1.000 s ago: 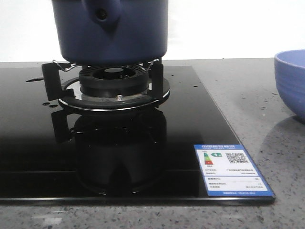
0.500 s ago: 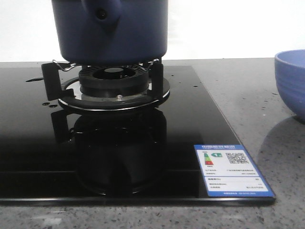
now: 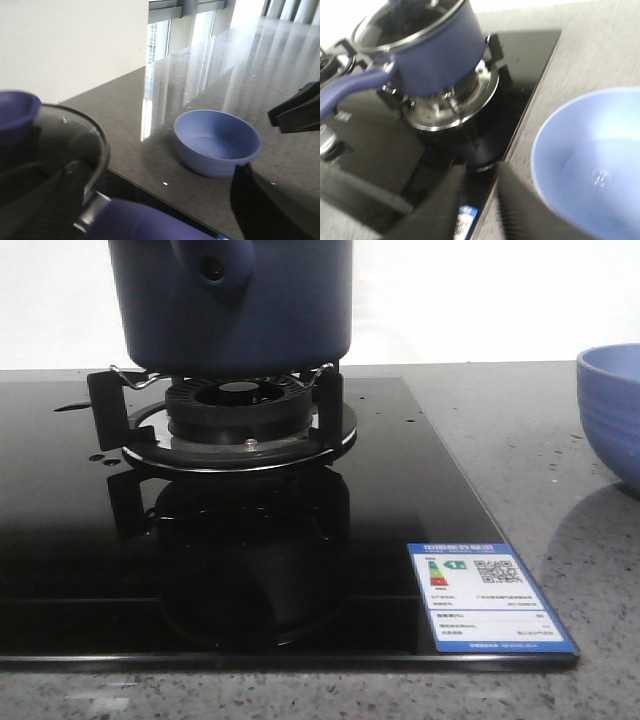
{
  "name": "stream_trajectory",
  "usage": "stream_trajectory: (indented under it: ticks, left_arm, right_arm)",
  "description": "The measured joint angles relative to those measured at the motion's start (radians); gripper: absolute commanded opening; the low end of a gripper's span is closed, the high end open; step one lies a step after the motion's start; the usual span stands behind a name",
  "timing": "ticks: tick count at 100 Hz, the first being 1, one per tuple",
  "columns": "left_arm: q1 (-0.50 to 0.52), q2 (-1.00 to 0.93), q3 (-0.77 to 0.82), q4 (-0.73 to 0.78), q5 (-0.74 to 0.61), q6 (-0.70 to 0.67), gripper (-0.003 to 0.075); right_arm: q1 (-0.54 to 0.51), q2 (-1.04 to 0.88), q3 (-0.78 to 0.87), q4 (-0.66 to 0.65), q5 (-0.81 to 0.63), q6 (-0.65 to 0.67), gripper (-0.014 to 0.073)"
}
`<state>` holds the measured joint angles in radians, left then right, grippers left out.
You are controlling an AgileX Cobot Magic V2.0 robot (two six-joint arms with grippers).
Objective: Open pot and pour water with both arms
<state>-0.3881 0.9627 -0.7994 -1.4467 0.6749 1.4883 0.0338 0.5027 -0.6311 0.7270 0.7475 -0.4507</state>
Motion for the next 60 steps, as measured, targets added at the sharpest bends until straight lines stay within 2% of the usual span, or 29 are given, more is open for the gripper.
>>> stream_trajectory:
  ticks: [5, 14, 36, 60]
  left_arm:
    - [0.000, 0.026, -0.022, -0.003, -0.009, 0.045, 0.0545]
    - [0.000, 0.074, -0.060, -0.003, -0.028, 0.113, 0.0545]
    - [0.072, 0.193, -0.125, -0.067, -0.051, 0.194, 0.0545]
    - [0.136, 0.331, -0.197, -0.147, 0.004, 0.250, 0.0547]
  right_arm:
    - [0.000, 0.000, 0.000, 0.000, -0.017, -0.002, 0.0477]
    - [0.000, 0.000, 0.000, 0.000, -0.044, -0.002, 0.0533]
    - [0.000, 0.000, 0.000, -0.008, -0.055, -0.003, 0.0533]
    - [0.000, 0.000, 0.000, -0.012, -0.057, -0.003, 0.0533]
